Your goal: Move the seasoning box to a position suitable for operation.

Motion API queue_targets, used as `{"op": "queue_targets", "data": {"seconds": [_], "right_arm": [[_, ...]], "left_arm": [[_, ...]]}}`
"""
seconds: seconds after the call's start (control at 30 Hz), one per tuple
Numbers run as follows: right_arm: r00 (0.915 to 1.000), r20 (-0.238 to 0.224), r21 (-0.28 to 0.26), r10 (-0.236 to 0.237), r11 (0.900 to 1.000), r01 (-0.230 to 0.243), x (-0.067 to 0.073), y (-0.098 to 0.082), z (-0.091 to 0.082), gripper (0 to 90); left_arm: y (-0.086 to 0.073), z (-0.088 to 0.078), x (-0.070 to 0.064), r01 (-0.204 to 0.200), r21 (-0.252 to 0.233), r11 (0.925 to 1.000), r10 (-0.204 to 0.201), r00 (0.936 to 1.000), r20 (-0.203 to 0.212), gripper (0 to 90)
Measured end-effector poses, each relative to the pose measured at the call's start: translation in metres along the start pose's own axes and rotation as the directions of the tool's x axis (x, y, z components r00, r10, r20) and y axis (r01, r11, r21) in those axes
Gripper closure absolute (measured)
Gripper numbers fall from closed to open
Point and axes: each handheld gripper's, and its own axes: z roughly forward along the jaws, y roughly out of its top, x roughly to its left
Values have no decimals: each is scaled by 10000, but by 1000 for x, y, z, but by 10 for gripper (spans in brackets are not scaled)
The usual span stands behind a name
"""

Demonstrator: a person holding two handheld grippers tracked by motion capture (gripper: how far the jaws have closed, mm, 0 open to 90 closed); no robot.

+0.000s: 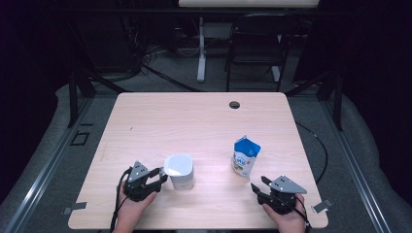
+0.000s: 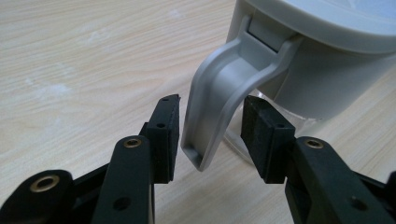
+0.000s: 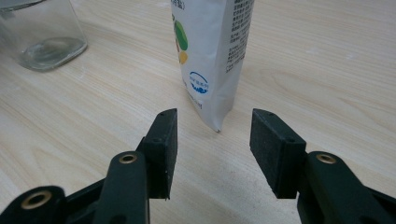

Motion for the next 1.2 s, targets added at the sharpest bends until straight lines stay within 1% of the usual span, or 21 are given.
{"op": "queue_targets", "data": {"seconds": [0.13, 0.17, 0.23, 0.3, 0.37, 0.5, 0.57, 0.83, 1.2], "right_arm": [[10000, -25, 13, 47, 10000, -47, -1, -1, 0, 517], [10000, -33, 20, 63, 10000, -63, -2, -2, 0, 517], [9999, -15, 11, 131, 9999, -131, -2, -3, -1, 517], [10000, -10, 54, 67, 10000, -67, -2, -3, -2, 516], [9999, -5, 40, 104, 9999, -104, -2, -4, -3, 516], [9998, 16, 54, 174, 9998, -174, -3, -5, -4, 514], [9999, 43, 60, 146, 9999, -147, -2, -5, -4, 514], [9999, 20, 44, 150, 9999, -150, -1, -5, -2, 514], [9998, -31, 1, 204, 9998, -204, 0, -4, -2, 520]], "left_arm": [[2, 4, 0, -104, 37, 9999, 103, 9999, 40, 587], [2, 5, 0, -74, 51, 10000, 74, 10000, 50, 594], [2, 6, 0, -81, 63, 9999, 81, 10000, -9, 611], [3, 6, 1, -66, 97, 9999, 66, 10000, -20, 637], [3, 5, 2, -74, 99, 9999, 74, 10000, -41, 649], [3, 5, 1, -181, 74, 9998, 182, 9997, -181, 687], [3, 5, 0, -320, 108, 9994, 322, 9992, -225, 693], [3, 4, -3, -546, 157, 9984, 552, 9977, -385, 707], [2, 1, -10, -762, 333, 9965, 777, 9959, -467, 713]]}}
